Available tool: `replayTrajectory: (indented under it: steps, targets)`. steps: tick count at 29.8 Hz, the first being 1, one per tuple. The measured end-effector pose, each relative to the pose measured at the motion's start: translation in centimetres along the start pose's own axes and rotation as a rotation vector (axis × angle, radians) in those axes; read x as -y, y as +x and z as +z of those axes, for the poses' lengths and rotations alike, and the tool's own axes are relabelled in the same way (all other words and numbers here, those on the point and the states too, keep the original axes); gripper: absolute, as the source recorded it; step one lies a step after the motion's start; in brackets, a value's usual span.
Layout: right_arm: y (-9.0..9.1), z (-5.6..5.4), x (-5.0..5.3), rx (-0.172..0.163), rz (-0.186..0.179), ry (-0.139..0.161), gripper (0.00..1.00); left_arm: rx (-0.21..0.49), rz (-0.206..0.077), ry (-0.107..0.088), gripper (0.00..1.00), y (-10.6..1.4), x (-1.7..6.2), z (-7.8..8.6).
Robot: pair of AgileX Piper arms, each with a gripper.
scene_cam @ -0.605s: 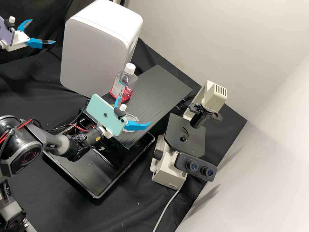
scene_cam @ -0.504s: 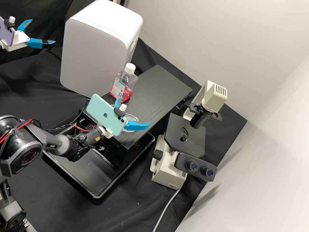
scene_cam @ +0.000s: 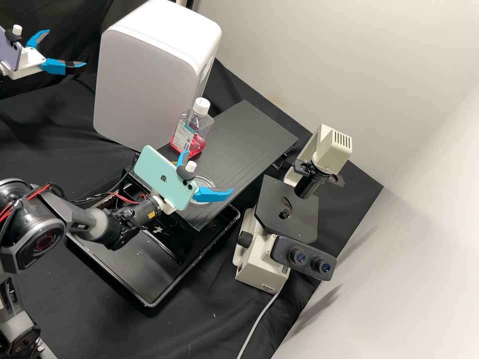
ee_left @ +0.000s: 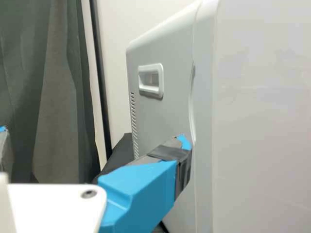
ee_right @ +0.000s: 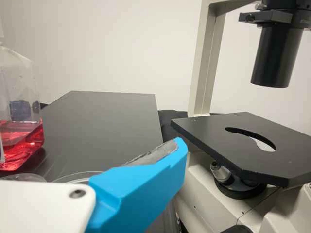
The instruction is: Place the lid on the petri dish
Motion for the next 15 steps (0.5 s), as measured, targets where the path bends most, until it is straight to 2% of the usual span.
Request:
replayTrajectory:
  steps: [2,5,11,12,15]
  targets:
    - [0.0,0.0,0.0,0.0,0.0,0.0,1.0,0.002,0.006,-0.025,1.0,-0.1,0.14,0.1]
    - [0.0,0.0,0.0,0.0,0.0,0.0,1.0,0.003,-0.002,-0.033,1.0,-0.6,0.76,0.3]
    - [0.0,0.0,0.0,0.0,0.0,0.0,1.0,0.015,-0.05,-0.05,1.0,-1.7,2.09,1.5]
    - [0.0,0.0,0.0,0.0,0.0,0.0,1.0,0.03,-0.057,-0.055,1.0,-2.0,2.26,2.2]
    - [0.0,0.0,0.0,0.0,0.0,0.0,1.0,0.093,-0.068,-0.046,1.0,-2.7,2.5,4.1]
